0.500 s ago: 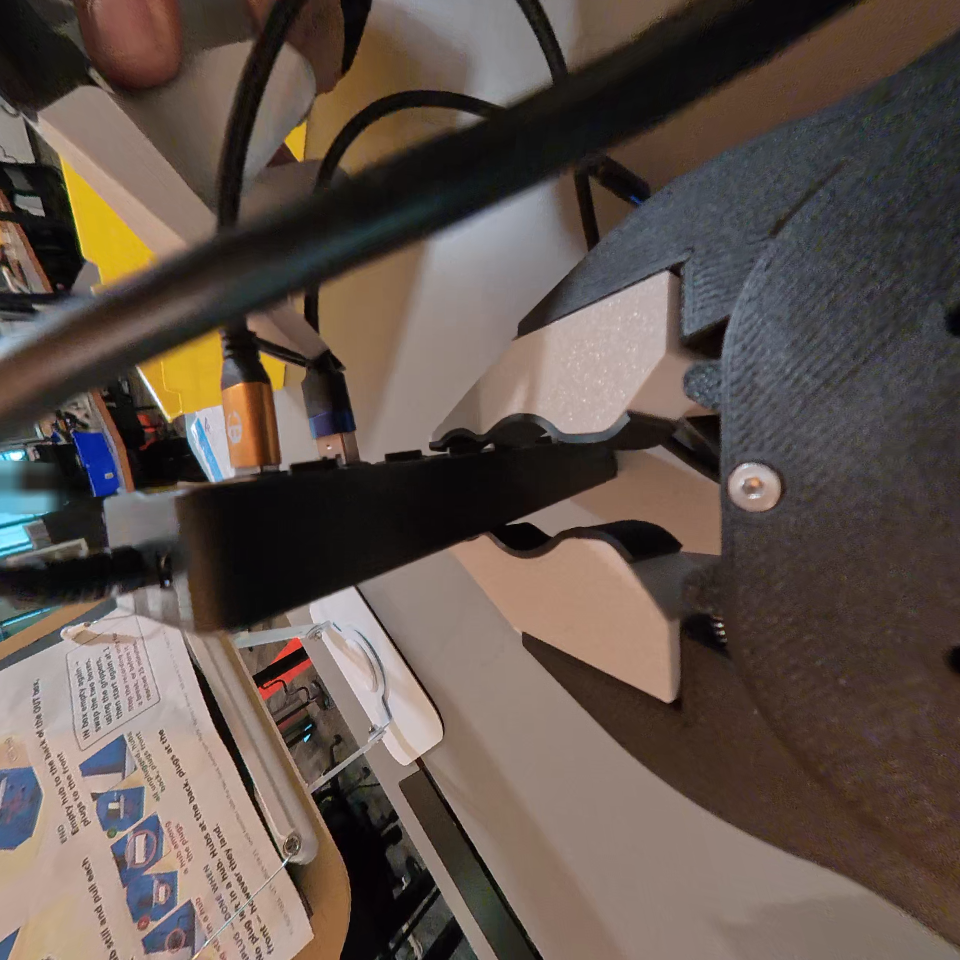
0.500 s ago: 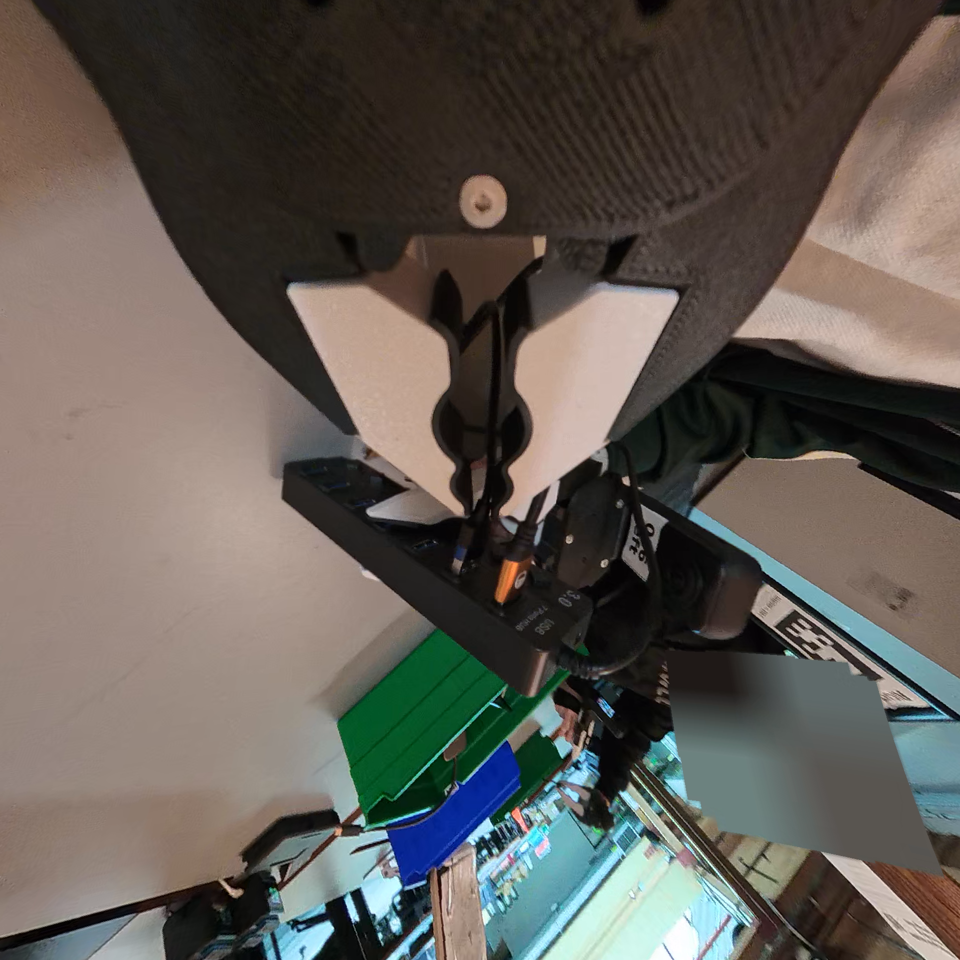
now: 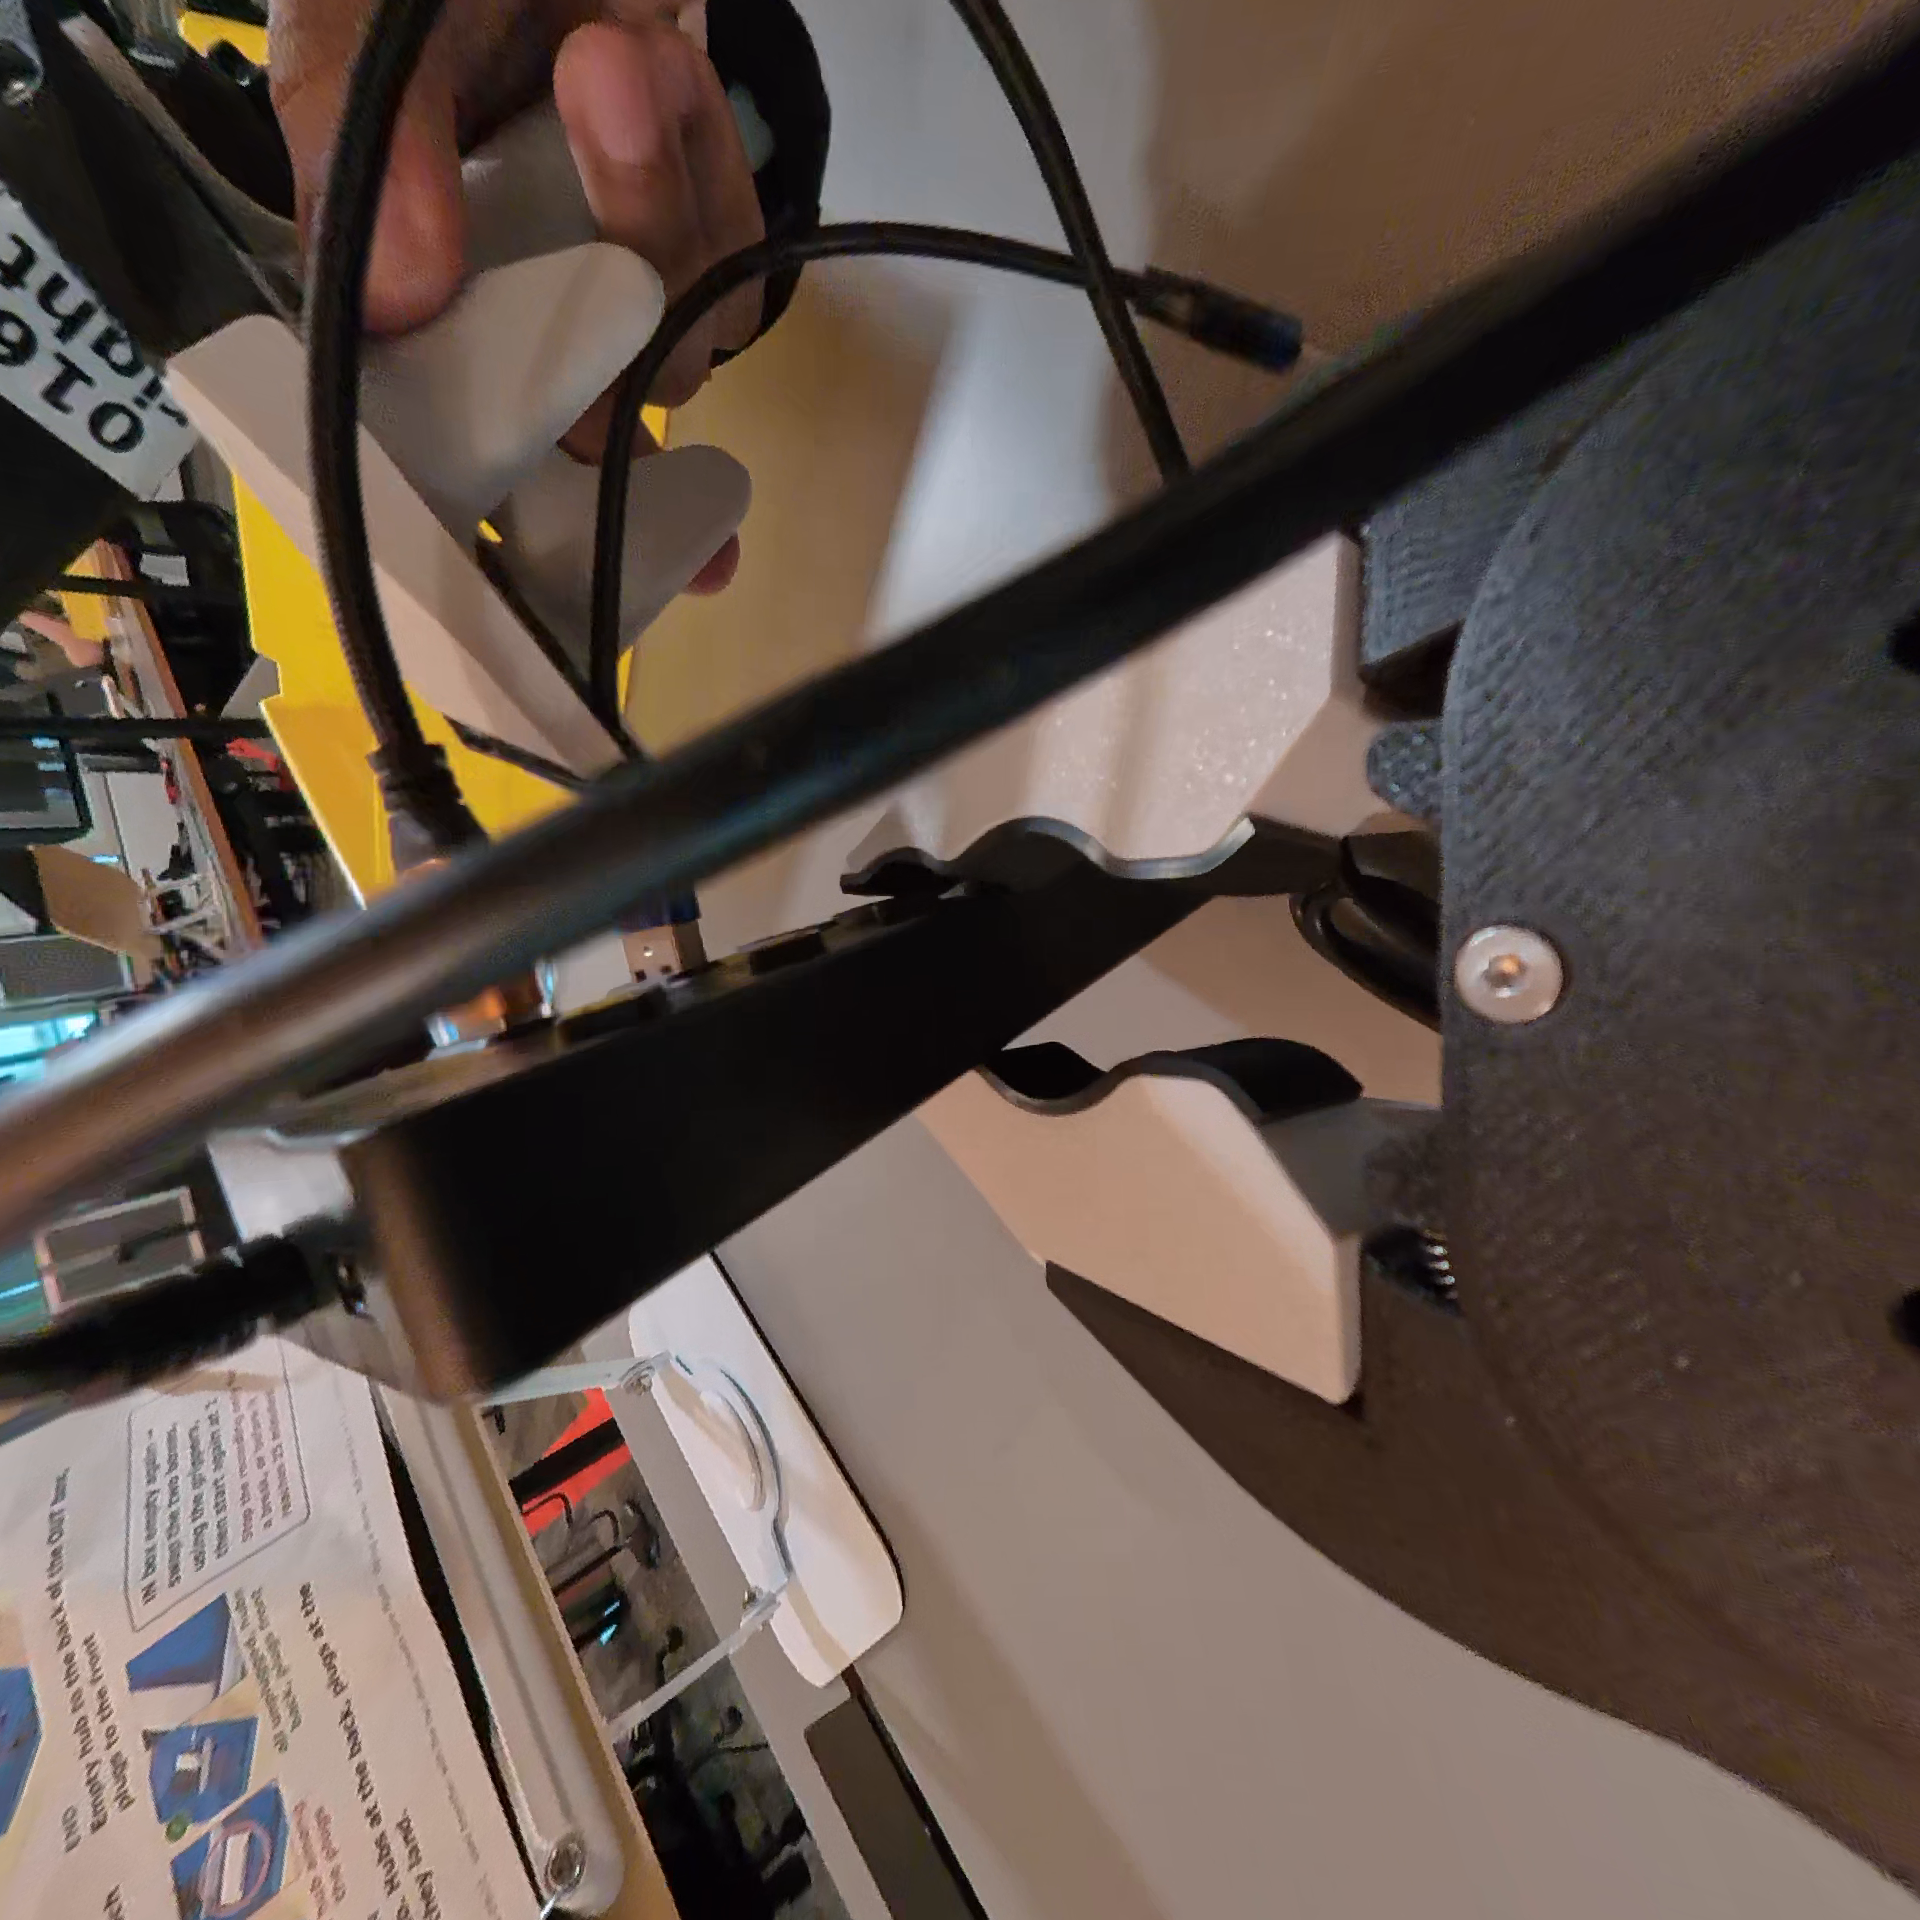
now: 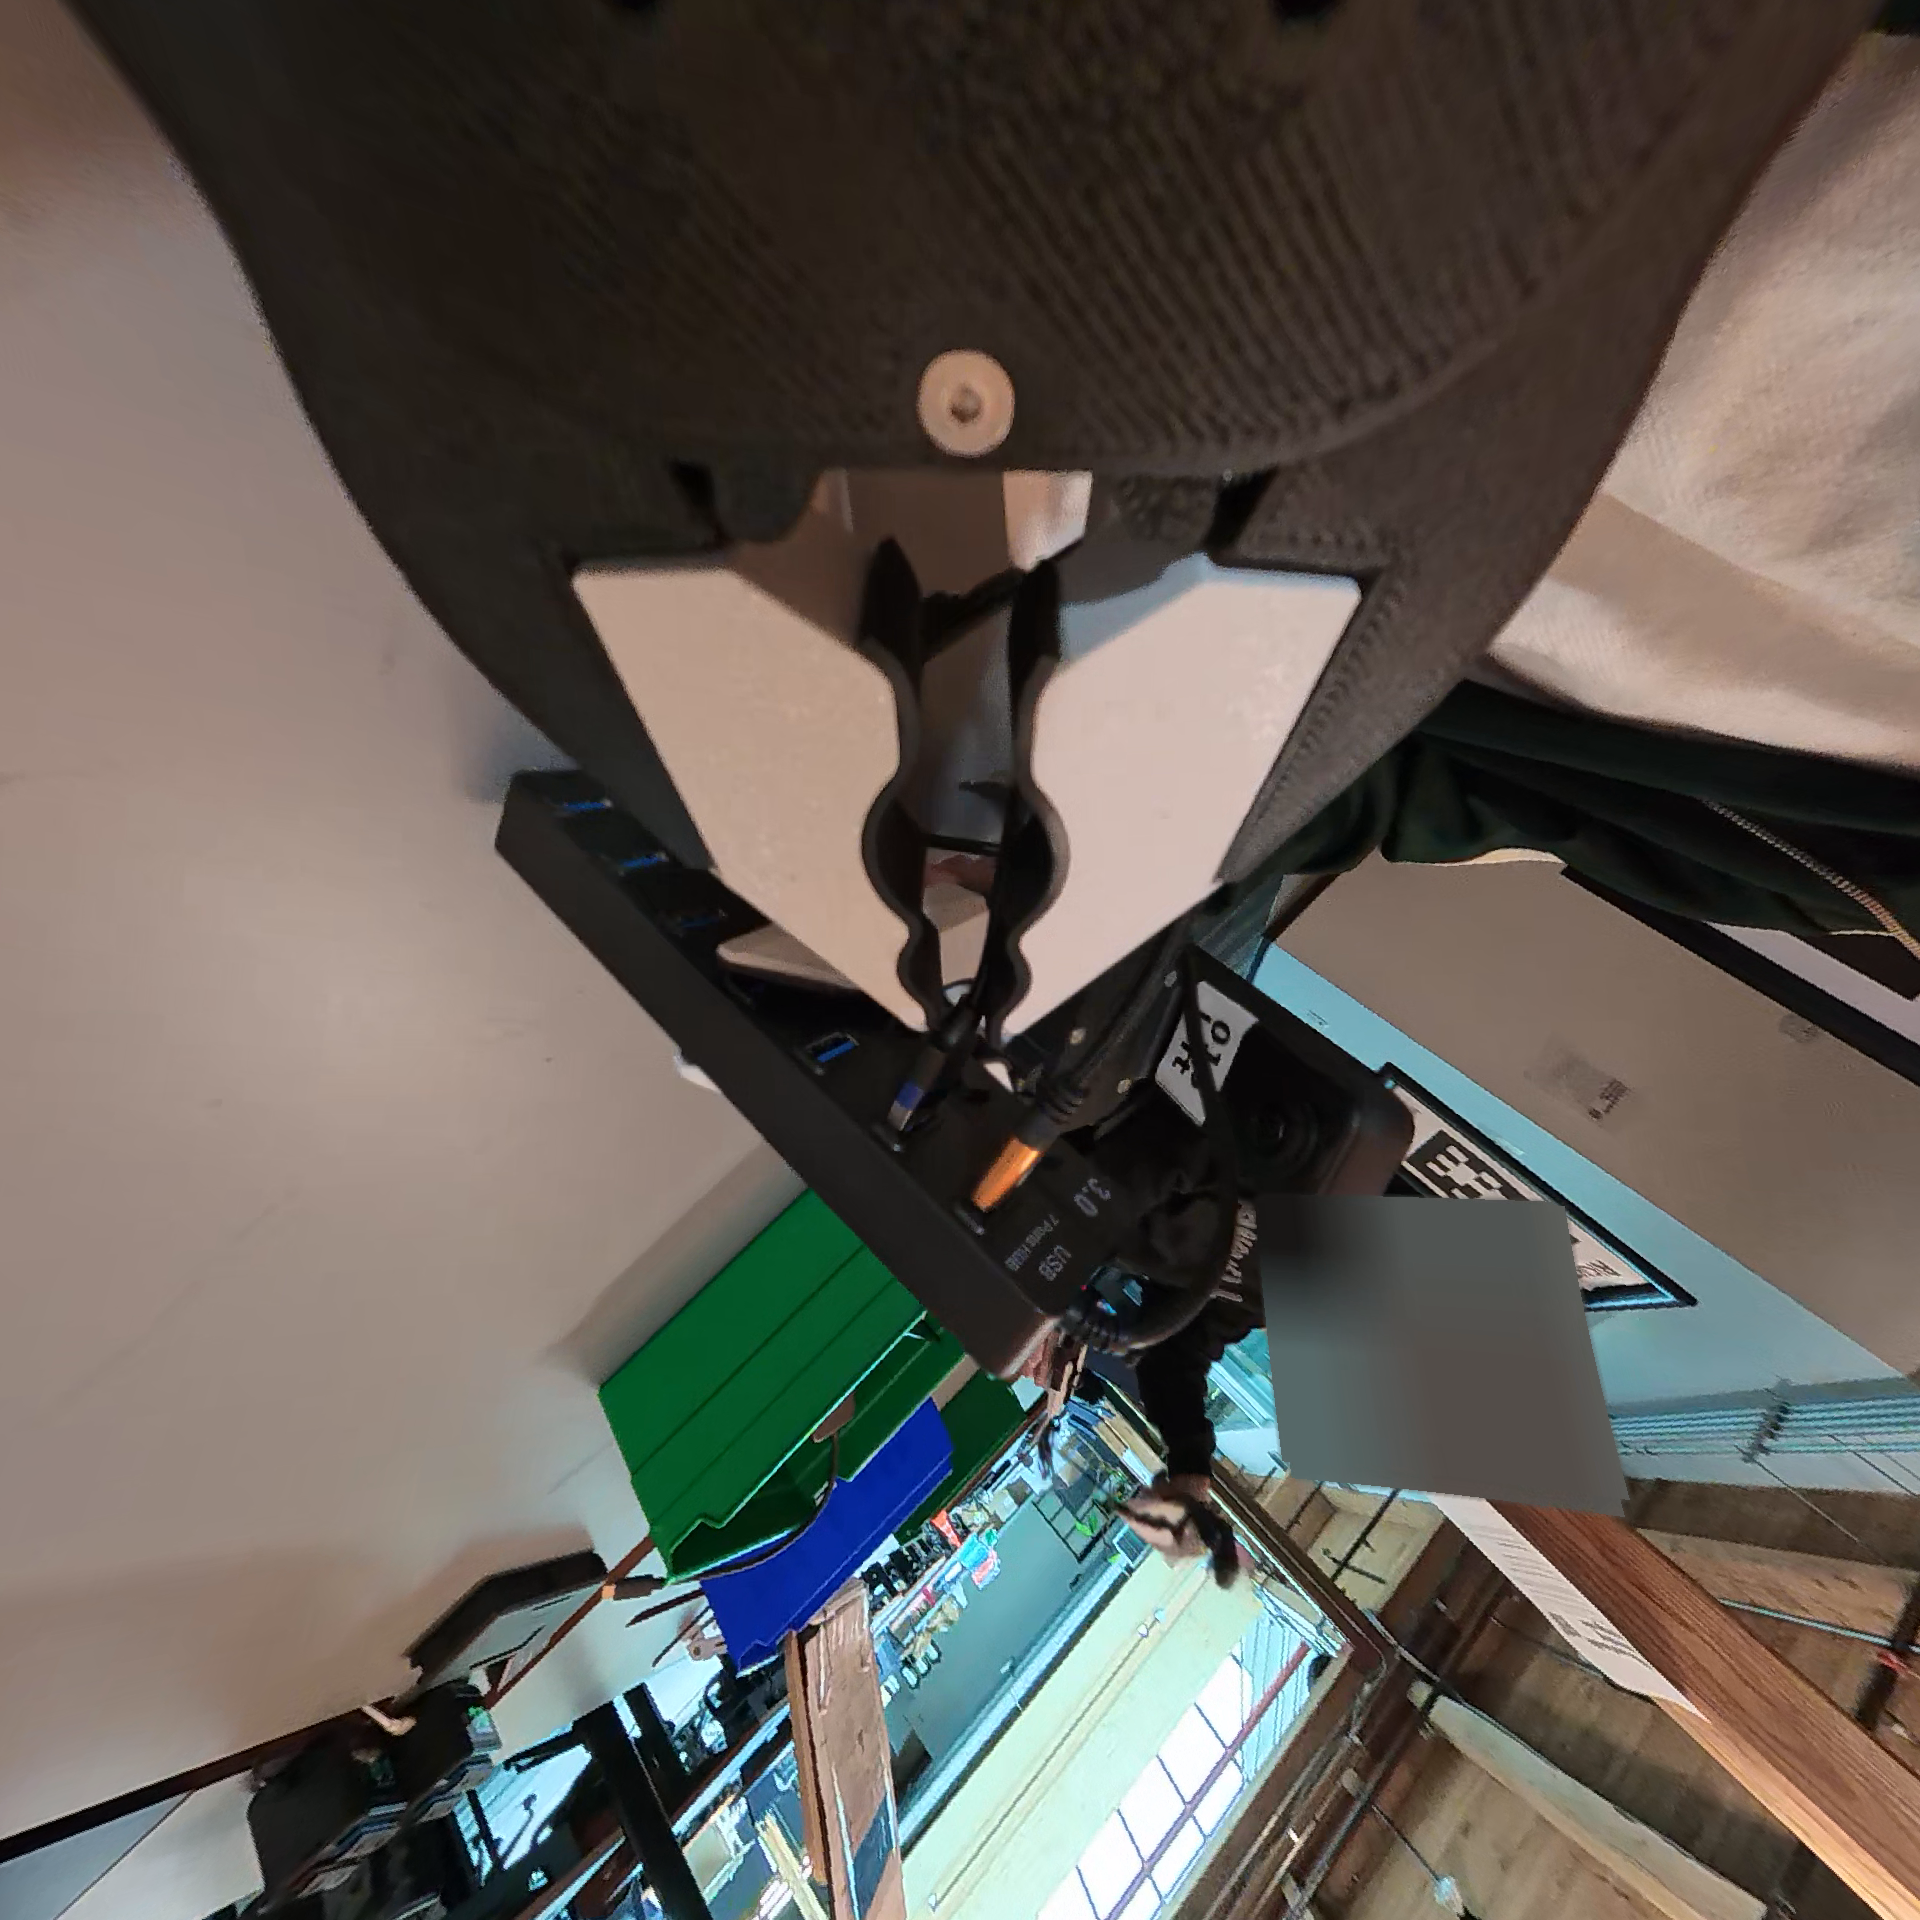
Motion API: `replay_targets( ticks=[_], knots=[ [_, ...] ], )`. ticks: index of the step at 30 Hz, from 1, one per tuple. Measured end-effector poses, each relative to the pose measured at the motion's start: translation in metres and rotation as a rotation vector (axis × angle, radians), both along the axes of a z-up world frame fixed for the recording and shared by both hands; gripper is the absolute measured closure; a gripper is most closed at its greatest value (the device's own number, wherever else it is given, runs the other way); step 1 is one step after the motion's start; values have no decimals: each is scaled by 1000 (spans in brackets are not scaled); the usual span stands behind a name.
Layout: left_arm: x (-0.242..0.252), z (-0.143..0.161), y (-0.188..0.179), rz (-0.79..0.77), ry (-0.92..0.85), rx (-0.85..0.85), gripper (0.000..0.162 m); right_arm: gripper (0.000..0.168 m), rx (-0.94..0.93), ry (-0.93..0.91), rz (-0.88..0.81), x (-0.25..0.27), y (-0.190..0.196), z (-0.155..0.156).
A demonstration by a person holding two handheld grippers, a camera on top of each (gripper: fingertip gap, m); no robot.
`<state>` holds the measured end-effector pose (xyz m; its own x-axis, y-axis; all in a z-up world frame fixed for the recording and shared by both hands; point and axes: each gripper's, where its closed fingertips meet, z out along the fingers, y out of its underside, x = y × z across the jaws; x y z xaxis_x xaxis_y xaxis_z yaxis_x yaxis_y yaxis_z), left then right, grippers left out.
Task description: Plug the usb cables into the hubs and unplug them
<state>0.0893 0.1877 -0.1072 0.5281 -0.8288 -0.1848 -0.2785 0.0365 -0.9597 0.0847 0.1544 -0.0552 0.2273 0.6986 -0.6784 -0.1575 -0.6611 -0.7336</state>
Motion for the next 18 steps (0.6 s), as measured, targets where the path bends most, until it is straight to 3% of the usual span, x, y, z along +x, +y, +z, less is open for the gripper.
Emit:
replay_targets(
  ticks=[18],
  knots=[
    [4,-4,-8,-59,12,-43,143,161,41,-7,-17,2,0,1]
  ],
)
